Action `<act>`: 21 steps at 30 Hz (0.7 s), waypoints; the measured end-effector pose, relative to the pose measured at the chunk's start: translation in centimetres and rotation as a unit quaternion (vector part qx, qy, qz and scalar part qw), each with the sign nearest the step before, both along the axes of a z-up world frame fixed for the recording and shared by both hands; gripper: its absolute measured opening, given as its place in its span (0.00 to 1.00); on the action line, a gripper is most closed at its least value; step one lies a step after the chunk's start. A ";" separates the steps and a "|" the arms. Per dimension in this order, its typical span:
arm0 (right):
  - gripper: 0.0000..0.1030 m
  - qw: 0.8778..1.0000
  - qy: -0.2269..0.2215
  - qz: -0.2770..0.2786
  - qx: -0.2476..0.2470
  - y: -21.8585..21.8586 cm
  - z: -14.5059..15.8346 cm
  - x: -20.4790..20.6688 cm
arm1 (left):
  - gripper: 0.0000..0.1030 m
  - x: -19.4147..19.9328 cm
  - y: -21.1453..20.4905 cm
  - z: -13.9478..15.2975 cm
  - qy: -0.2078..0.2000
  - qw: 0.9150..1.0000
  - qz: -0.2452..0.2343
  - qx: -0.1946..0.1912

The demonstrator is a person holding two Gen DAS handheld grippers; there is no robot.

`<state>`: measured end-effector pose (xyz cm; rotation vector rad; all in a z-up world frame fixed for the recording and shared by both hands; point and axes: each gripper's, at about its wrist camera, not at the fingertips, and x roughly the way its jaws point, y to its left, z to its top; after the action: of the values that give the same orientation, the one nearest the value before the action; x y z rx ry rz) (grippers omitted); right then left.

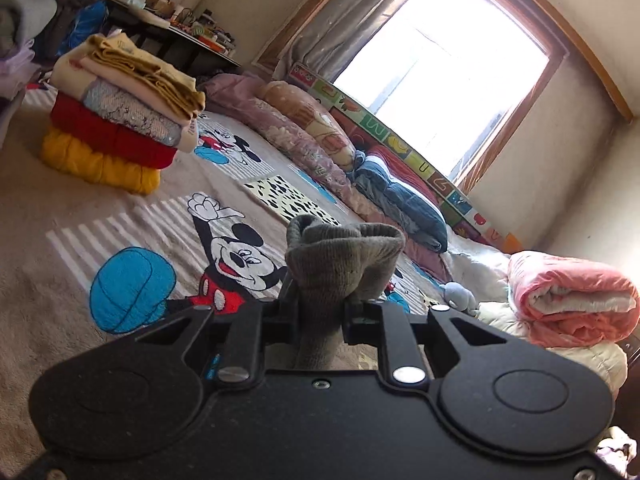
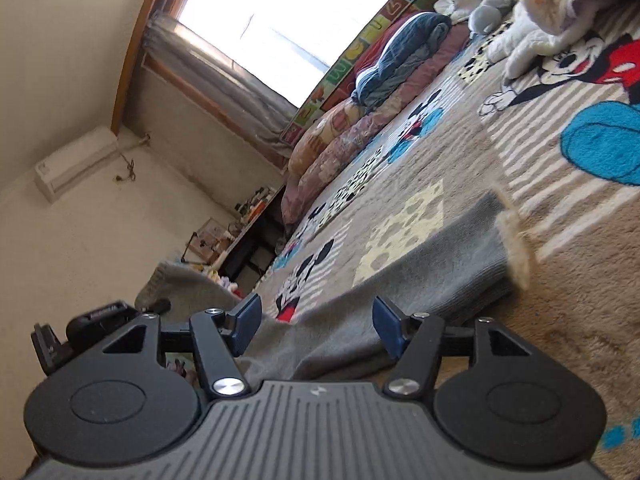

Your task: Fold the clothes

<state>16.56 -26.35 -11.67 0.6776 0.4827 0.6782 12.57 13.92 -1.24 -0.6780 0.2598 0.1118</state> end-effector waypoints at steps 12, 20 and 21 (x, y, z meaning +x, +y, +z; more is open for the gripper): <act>0.35 0.949 -0.074 0.064 -0.299 15.0 5.6 2.6 | 0.17 -1.5 7.1 -5.2 -0.046 0.975 -0.035 -0.215; 0.30 0.900 -0.024 0.103 -0.422 20.9 2.7 7.0 | 0.17 -2.3 7.5 -4.8 -0.076 0.957 -0.080 -0.269; 0.30 0.898 -0.024 0.106 -0.426 21.1 2.7 7.1 | 0.17 -2.4 7.5 -4.9 -0.076 0.956 -0.081 -0.270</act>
<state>23.63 -5.27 -8.99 -0.2257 0.7458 0.6071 10.18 21.37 -6.11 -1.2001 0.1961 -0.1773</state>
